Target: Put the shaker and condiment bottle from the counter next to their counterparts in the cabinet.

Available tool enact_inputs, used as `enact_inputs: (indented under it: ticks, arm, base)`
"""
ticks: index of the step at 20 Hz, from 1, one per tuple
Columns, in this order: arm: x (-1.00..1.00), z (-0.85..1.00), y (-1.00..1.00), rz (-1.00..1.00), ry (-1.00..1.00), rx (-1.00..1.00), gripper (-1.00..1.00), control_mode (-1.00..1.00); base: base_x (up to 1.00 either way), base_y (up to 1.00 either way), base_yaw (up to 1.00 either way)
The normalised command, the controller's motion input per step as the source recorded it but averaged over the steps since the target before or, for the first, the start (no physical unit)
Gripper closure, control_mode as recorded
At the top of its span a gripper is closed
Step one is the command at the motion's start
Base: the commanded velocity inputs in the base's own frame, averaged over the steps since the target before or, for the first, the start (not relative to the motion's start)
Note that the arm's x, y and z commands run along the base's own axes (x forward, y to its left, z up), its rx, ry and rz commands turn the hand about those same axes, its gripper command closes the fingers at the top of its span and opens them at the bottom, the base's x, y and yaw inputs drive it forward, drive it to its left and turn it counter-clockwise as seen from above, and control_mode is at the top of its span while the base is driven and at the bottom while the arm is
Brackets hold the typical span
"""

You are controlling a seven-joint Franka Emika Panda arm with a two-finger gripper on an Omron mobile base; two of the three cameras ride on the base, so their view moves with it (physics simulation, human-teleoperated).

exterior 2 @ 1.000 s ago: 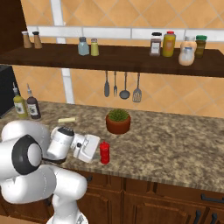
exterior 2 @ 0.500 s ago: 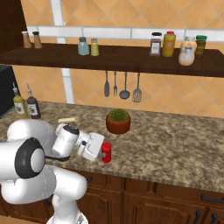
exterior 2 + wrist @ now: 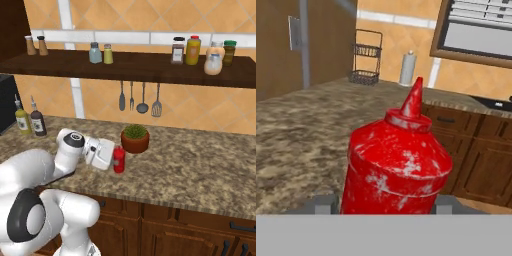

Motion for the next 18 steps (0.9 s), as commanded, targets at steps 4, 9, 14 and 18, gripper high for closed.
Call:
enact_inputs:
  ticks: [4, 9, 14, 18]
  arm:
    - [-0.26, 0.75, -0.09, 0.11, -0.02, 0.04, 1.0, -1.0]
    - [-0.4, 0.75, -0.2, 0.04, -0.07, 0.06, 1.0, -1.0]
    - [-0.55, 0.68, -0.1, 0.01, -0.06, 0.05, 1.0, -1.0]
    - [-0.49, 0.72, -0.06, 0.0, -0.08, 0.04, 1.0, -1.0]
  base:
    - [0.0, 0.0, 0.0]
    - [0.0, 0.0, 0.0]
    - [0.0, 0.0, 0.0]
    - [0.0, 0.0, 0.0]
